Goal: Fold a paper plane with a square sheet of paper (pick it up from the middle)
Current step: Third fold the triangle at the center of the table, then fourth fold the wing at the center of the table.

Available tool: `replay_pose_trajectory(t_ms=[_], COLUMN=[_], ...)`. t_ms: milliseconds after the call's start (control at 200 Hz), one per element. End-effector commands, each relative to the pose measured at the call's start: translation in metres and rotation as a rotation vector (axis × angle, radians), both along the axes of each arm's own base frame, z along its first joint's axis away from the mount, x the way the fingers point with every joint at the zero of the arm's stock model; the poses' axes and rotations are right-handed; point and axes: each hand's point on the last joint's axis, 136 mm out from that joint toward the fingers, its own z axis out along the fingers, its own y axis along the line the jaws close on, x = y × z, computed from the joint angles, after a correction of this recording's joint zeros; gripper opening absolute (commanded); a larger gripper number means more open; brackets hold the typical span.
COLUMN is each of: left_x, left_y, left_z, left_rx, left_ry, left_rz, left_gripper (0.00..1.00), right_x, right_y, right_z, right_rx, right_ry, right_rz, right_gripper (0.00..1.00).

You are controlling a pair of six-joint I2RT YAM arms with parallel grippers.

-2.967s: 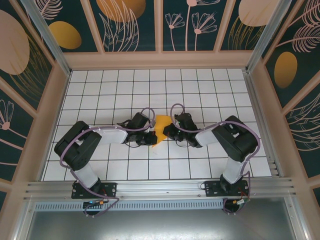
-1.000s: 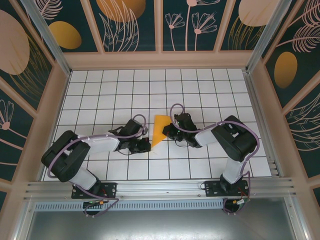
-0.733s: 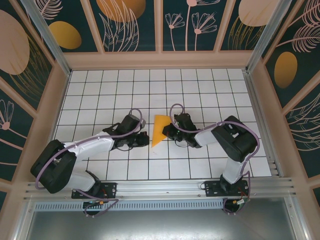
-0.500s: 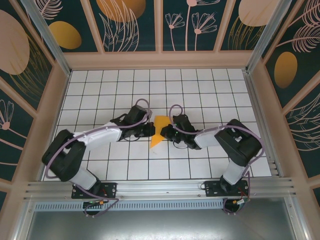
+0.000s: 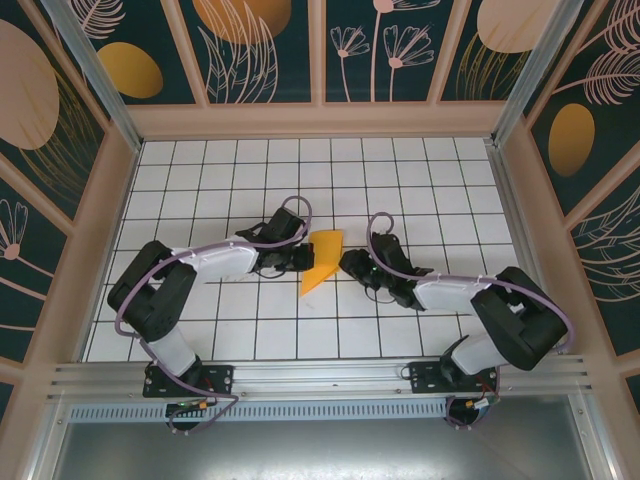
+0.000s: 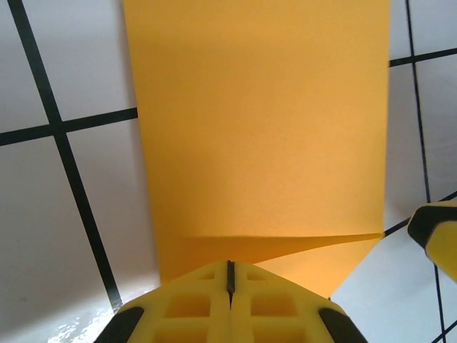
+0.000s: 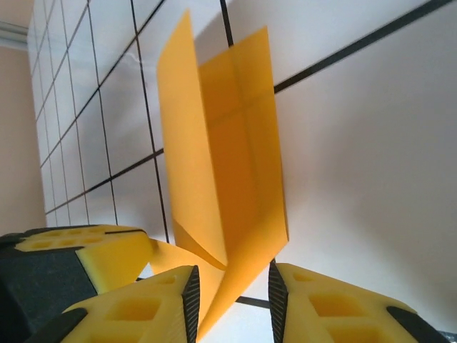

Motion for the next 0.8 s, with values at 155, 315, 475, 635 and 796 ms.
replay_pose_trajectory(t_ms=[155, 315, 475, 635, 796], left_x=[0.001, 0.000, -0.003, -0.006, -0.017], left_y=[0.008, 0.009, 0.012, 0.018, 0.022], left_z=[-0.012, -0.011, -0.012, 0.008, 0.027], left_rx=[0.049, 0.047, 0.057, 0.018, -0.055], left_ry=[0.017, 0.017, 0.016, -0.041, -0.097], left_rz=[0.003, 0.005, 0.009, 0.022, 0.021], left_gripper=[0.03, 0.03, 0.04, 0.10, 0.24], right_x=[0.002, 0.007, 0.009, 0.008, 0.006], right_y=[0.042, 0.061, 0.069, 0.066, 0.070], right_z=[0.013, 0.012, -0.001, -0.014, -0.013], right_rx=[0.100, 0.122, 0.071, 0.033, 0.079], right_ry=[-0.046, -0.058, -0.046, -0.021, -0.006], right_rz=[0.156, 0.226, 0.284, 0.289, 0.248], right_gripper=[0.36, 0.36, 0.33, 0.24, 0.17])
